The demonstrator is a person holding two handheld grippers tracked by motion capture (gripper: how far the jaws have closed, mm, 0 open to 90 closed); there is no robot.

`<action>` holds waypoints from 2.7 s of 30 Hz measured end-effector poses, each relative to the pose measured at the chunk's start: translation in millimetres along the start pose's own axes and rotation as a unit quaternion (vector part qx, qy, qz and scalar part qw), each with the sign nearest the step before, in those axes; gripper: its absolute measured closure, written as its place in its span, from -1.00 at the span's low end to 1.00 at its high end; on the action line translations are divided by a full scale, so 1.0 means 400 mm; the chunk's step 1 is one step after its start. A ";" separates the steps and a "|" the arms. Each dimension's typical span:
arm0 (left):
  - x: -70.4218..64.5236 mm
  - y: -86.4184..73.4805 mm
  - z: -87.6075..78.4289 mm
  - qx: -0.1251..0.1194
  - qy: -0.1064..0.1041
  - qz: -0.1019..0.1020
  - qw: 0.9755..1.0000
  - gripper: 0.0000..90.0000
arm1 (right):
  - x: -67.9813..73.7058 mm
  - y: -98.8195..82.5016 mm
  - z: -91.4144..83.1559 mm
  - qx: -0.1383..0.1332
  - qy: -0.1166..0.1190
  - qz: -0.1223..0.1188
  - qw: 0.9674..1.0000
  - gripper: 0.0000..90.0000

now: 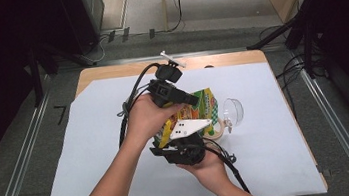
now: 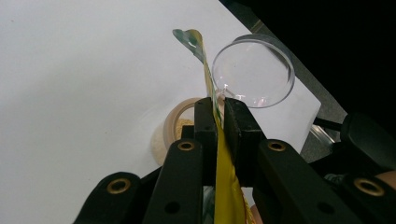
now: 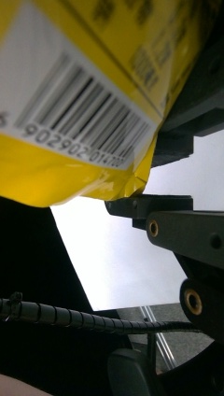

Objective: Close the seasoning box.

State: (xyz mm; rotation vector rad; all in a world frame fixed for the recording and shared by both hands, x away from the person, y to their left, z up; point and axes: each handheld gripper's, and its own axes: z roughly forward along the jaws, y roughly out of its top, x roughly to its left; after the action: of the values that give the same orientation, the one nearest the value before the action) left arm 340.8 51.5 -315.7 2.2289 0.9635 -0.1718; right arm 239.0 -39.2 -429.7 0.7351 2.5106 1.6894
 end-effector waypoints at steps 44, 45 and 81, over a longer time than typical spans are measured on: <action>0.004 0.011 -0.001 0.001 0.004 -0.001 1.000 0.87 | -0.005 0.012 -0.008 0.003 0.004 0.002 1.000 0.71; 0.005 0.011 0.000 0.002 0.004 -0.001 1.000 0.87 | -0.006 0.011 -0.007 0.003 0.005 0.003 1.000 0.71; -0.009 0.011 0.009 0.006 0.003 0.005 1.000 0.87 | -0.016 -0.001 -0.001 0.005 0.004 0.007 1.000 0.73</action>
State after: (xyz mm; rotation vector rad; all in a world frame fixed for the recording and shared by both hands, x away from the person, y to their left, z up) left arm 341.8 44.8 -314.7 2.2454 0.9569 -0.1656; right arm 244.3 -42.2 -431.3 0.7507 2.5263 1.6888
